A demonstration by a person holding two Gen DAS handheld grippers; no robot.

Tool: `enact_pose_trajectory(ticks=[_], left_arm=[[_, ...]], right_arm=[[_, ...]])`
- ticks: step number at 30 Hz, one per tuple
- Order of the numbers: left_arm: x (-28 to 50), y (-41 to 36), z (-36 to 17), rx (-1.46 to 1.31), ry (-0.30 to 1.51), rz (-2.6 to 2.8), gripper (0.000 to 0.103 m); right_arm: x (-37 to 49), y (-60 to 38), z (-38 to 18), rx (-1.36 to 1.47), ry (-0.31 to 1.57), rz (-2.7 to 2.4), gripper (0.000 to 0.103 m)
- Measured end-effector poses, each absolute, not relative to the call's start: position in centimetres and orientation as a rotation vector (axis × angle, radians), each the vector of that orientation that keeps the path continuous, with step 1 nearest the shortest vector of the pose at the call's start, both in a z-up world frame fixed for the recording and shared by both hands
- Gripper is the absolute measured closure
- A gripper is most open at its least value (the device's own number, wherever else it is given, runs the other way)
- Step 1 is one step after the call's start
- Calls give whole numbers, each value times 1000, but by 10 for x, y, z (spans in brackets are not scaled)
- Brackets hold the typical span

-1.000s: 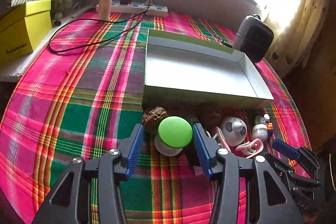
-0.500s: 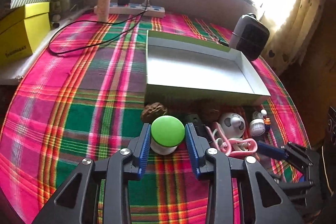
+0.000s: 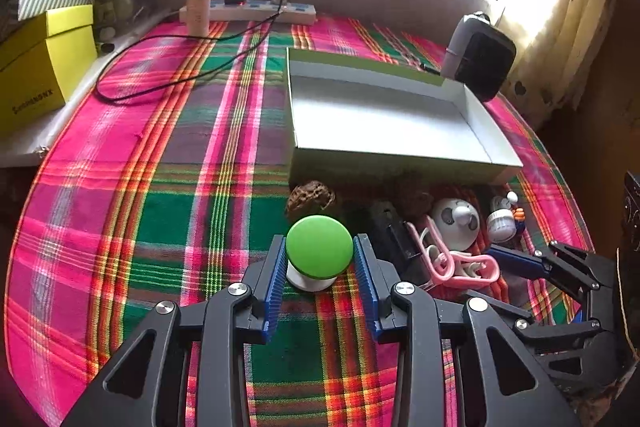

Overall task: Organize objects
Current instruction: 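Grasp the green mushroom-shaped cap with the left gripper while the right gripper grasps the pink ear hook, then carry the green cap and pink ear hook into the white tray while both grippers release them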

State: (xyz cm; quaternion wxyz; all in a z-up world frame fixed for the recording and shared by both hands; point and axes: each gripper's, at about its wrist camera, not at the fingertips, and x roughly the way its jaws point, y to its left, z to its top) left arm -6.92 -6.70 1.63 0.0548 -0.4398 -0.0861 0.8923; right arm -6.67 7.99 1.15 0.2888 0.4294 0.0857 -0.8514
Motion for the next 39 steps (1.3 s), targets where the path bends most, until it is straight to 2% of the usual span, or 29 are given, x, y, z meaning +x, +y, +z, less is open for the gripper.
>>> enact_pose_trajectory(ticks=[11,13,18,39], left_arm=[[-75,-64,9,-1358,-256,2711,71],[-75,-64,9,-1355,-256,2712,72],[-75,-63,9,-1350,-253,2716,73],[-56,-60,18,-1301,-209,2721,73]], right_arm=[[-70,74,9,1125,296,-2295,54],[-70,74,9,1123,297,-2301,63],[-68,72,9,1118,308,-2303,77],[-59,77,13,1128,219,-2338,79]])
